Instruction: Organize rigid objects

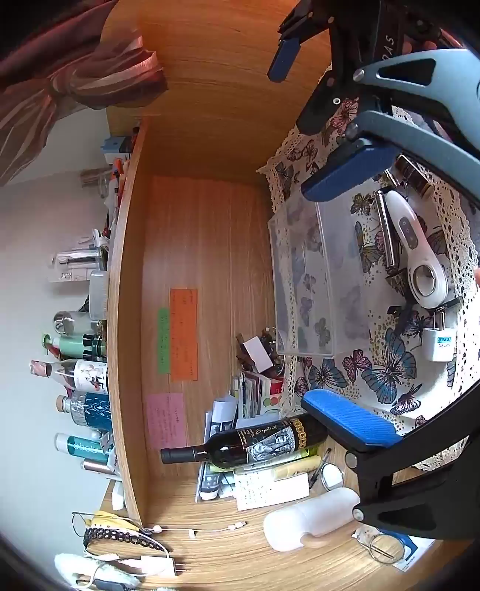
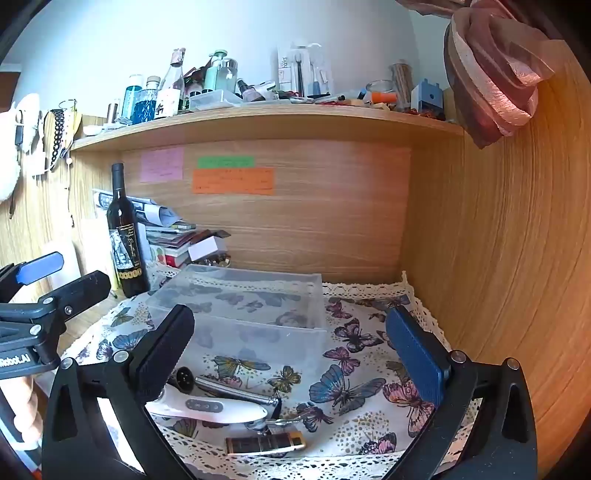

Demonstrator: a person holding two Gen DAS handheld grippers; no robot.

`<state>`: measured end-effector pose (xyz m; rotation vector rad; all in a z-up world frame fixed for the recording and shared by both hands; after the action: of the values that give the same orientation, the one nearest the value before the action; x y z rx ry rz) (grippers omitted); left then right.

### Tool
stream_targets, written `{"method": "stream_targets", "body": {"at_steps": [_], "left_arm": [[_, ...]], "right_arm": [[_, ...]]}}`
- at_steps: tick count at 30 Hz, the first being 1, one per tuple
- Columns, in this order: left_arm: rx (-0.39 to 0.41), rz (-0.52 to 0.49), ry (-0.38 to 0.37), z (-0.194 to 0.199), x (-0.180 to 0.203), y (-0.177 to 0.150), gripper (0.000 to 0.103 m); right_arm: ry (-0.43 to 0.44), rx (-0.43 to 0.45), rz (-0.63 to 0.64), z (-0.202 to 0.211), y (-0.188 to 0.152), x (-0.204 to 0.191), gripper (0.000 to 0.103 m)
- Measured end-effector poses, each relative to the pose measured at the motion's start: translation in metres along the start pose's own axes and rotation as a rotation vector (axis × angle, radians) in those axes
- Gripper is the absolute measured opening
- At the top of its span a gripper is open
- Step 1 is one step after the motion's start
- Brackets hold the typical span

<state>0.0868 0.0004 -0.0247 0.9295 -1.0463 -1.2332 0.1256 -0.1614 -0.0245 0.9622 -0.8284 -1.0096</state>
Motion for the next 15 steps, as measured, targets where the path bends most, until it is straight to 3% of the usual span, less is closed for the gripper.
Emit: {"method": "stream_targets", "body": {"at_steps": [15], "left_arm": [[0.014,-0.018,0.0,0.0039,0.0045,0.0042,0.103]], "right_arm": [[0.003,0.016,-0.005,-0.0044,0.0021,-0.0016,0.103]]}}
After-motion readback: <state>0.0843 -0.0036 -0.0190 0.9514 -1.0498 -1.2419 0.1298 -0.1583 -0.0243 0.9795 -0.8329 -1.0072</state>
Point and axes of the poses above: each gripper's, at about its wrist camera, not at the fingertips, and z roughly against the way its jaws point, x to its right, y to its top, the point moved 9 cm from there along -z, roughly the way its jaws point, and after that the axes turned 4 degrees about z, right-handed, at the moved point
